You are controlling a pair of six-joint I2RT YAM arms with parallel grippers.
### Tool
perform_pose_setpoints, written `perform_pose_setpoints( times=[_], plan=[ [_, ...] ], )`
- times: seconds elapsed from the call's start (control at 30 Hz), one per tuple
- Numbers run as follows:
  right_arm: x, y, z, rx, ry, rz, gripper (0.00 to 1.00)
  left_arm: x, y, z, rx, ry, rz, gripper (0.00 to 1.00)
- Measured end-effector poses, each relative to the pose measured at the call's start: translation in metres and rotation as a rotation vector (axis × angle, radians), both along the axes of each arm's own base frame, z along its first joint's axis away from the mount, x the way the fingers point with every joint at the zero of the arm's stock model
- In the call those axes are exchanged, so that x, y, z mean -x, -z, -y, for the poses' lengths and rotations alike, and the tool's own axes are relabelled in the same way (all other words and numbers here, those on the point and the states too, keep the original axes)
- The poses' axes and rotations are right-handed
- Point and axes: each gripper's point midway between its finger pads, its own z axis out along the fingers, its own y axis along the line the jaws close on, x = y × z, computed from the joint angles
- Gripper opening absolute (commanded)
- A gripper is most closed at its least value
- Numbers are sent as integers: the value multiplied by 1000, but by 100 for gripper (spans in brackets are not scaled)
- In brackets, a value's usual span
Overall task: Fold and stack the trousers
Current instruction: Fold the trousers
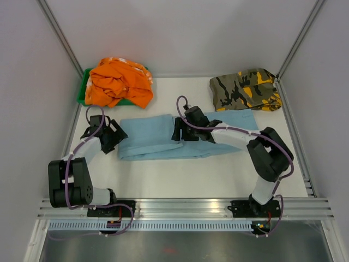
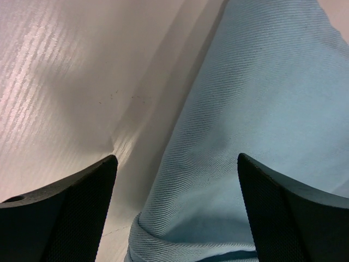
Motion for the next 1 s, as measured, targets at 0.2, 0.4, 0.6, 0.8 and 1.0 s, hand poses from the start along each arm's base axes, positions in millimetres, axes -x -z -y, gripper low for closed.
perform_pose_setpoints(
  times=[0.2,0.4,0.6,0.8,1.0],
  plan=[
    [-22,33,-2,79,17,-4,77,2,1,5,23,17,9,94],
    [-52,19,-25,49,-7,71,74,0,-2,8,33,26,28,93],
    [-67,37,-33,87,-5,62,73,-1,-3,7,31,27,30,93],
    [-68,39,-24,147,0,74,73,-1,-3,7,27,31,31,93],
    [-68,41,-2,250,18,82,71,-2,-5,7,26,32,40,93]
  ],
)
